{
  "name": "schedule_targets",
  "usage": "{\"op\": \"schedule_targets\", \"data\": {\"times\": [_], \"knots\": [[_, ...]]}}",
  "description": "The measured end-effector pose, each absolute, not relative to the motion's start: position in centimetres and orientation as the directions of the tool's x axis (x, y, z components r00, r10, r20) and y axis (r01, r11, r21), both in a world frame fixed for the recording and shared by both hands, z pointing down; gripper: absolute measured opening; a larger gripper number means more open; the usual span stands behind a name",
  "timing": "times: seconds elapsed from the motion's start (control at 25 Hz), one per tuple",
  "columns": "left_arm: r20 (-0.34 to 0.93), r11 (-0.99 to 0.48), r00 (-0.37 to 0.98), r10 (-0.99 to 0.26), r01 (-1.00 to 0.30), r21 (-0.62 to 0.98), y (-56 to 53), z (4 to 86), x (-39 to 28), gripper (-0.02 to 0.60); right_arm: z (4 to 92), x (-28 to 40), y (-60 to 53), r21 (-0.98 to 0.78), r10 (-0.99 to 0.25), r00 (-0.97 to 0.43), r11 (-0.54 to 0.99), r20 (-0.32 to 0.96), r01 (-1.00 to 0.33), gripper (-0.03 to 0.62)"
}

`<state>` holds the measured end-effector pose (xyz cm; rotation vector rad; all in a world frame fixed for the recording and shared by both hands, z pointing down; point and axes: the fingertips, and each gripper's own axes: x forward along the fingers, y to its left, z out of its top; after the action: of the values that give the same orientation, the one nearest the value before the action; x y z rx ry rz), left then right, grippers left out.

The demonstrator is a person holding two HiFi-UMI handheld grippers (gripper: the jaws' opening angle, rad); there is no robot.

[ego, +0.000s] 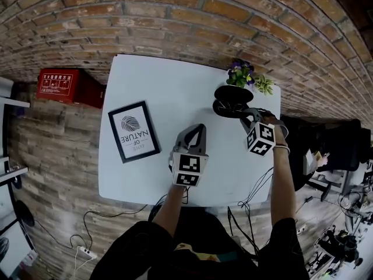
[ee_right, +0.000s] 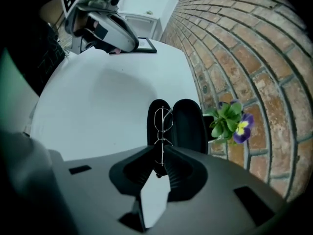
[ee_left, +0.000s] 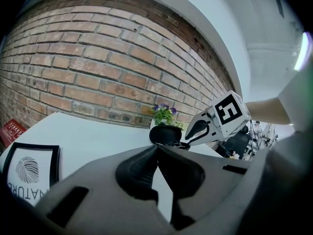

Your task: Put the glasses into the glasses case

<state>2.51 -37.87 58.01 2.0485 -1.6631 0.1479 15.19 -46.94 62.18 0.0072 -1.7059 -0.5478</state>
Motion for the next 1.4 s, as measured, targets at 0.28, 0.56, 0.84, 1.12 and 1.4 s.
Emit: {"op": "schedule_targets", "data": {"times": [0.28, 0.56, 0.84, 1.12, 1.4], "knots": [[0.354, -0.174, 0.277, -0.893, -0.939, 0.296, -36.7, 56.6, 2.5, 0.008, 59.2, 14.4, -45.0, 0.42, -0.38, -0.356, 0.907, 0.854, 0.04, 0.006], [0.33, -0.208, 0.299, -0.895, -0.936, 0.285, -35.4, 55.1, 3.2, 0.009, 56.0, 14.2, -42.5, 0.383, -0.446, -0.488, 0.895, 0.751, -0.229, 0.006], [0.303, -0.209, 0.291, -0.908, -0.938, 0.276, -34.6, 53.2, 4.1, 0.008, 51.7, 14.9, -40.6, 0.215, -0.568, -0.619, 0.806, 0.542, -0.552, 0.005], [0.252, -0.192, 0.247, -0.936, -0.956, 0.222, -33.4, 49.7, 6.1, 0.009, 47.0, 17.3, -38.1, 0.01, -0.668, -0.666, 0.708, 0.331, -0.706, 0.005], [0.193, -0.149, 0.18, -0.965, -0.976, 0.161, -30.8, 46.0, 8.4, 0.008, 44.1, 21.6, -34.6, -0.09, -0.72, -0.658, 0.656, 0.22, -0.749, 0.005]]}}
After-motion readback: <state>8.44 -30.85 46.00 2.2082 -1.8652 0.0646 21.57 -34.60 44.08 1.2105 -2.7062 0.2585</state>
